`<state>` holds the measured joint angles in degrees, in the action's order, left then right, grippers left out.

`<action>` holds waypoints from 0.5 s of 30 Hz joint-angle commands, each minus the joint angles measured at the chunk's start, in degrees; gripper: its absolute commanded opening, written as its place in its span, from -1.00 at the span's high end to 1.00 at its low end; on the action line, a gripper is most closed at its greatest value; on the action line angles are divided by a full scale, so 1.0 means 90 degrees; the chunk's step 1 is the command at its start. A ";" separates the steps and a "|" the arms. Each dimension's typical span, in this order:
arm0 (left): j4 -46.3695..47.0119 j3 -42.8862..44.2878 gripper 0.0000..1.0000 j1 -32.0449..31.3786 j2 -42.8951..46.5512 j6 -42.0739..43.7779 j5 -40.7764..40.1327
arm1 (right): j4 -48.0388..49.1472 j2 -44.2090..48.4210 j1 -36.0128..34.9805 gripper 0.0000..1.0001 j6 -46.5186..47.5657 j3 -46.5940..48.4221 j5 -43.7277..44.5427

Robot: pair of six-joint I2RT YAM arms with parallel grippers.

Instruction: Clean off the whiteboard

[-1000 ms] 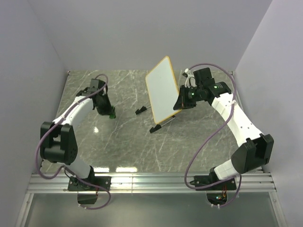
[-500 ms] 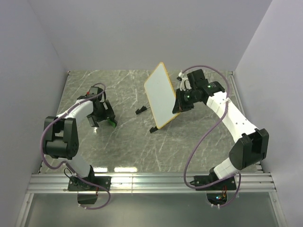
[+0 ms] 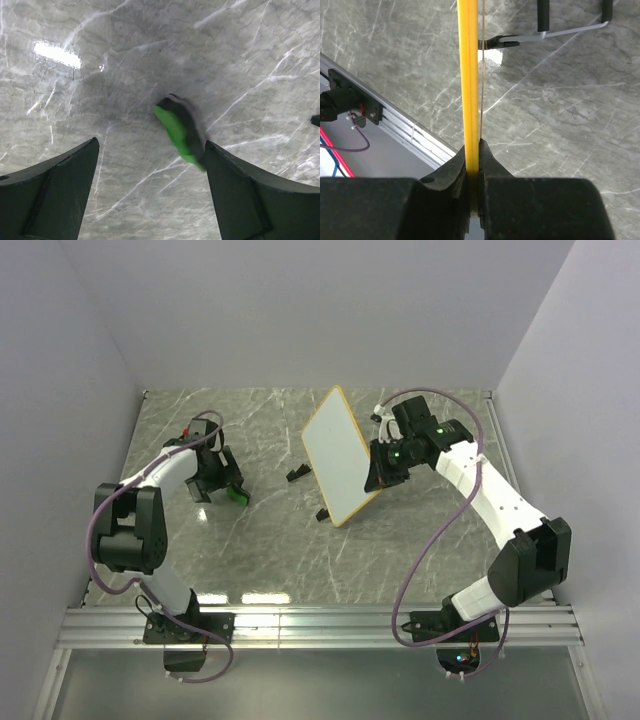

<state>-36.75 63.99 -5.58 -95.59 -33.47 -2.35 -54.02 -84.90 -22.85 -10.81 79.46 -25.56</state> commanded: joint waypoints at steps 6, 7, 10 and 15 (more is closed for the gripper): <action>0.0089 0.0273 -0.79 0.0005 -0.0101 0.0047 0.0066 | 0.0221 -0.0293 -0.0468 1.00 0.0244 0.0273 0.0212; 0.0099 0.0264 -0.79 0.0005 -0.0111 0.0086 0.0066 | 0.0221 -0.0312 -0.0517 1.00 0.0254 0.0273 0.0300; 0.0099 0.0225 -0.79 0.0015 -0.0111 0.0125 0.0066 | 0.0182 -0.0390 -0.0576 1.00 0.0302 0.0311 0.0506; 0.0099 0.0234 -0.79 0.0015 -0.0121 0.0194 0.0066 | 0.0143 -0.0527 -0.0625 1.00 0.0390 0.0448 0.0497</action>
<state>-36.62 64.42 -5.58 -96.60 -32.99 -2.24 -52.99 -88.79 -27.66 -8.91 81.03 -21.69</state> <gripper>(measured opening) 0.897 0.101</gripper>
